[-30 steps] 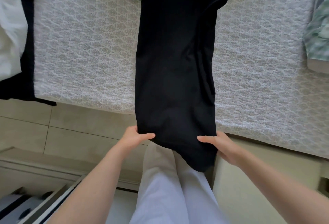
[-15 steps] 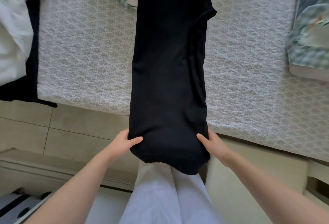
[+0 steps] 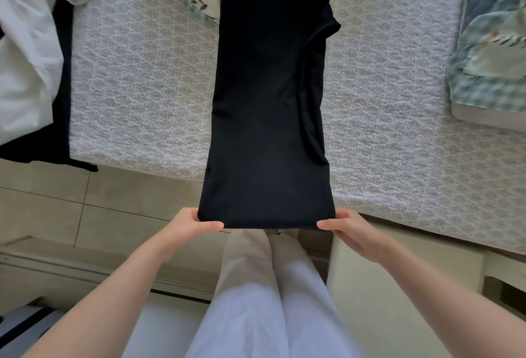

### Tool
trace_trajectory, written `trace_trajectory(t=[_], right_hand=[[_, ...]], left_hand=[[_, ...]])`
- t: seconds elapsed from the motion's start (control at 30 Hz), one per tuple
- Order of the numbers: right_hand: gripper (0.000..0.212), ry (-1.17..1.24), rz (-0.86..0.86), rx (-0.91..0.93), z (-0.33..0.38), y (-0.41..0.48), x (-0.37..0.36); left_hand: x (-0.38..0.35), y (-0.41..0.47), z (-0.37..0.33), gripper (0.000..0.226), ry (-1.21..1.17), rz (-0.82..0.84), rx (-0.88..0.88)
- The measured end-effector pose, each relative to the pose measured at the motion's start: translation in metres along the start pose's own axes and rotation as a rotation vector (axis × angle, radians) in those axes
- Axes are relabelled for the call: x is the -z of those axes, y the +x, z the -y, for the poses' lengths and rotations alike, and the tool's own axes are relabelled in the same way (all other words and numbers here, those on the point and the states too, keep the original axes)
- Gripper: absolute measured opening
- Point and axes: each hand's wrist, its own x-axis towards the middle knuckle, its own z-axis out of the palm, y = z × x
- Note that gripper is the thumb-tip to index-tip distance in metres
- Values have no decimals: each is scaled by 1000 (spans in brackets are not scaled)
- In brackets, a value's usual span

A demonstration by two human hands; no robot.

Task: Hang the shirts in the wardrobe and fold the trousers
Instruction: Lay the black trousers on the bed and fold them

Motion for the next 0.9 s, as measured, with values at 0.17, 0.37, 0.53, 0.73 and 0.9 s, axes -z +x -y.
trace_trajectory(t=[0.17, 0.37, 0.53, 0.73, 0.9], right_hand=[[28, -215, 9, -35, -4, -9, 3], [18, -218, -125, -177, 38, 5, -4], [34, 504, -378, 28, 120, 51, 32], [31, 10, -598, 6, 127, 91, 50], [35, -212, -601, 110, 117, 107, 41]], left_hand=[[-3, -7, 3, 19, 88, 97, -14], [20, 4, -41, 18, 31, 147, 207], [69, 41, -136, 40, -501, 9, -23], [68, 95, -153, 42, -53, -379, -150], [49, 115, -122, 45, 11, -201, -73]])
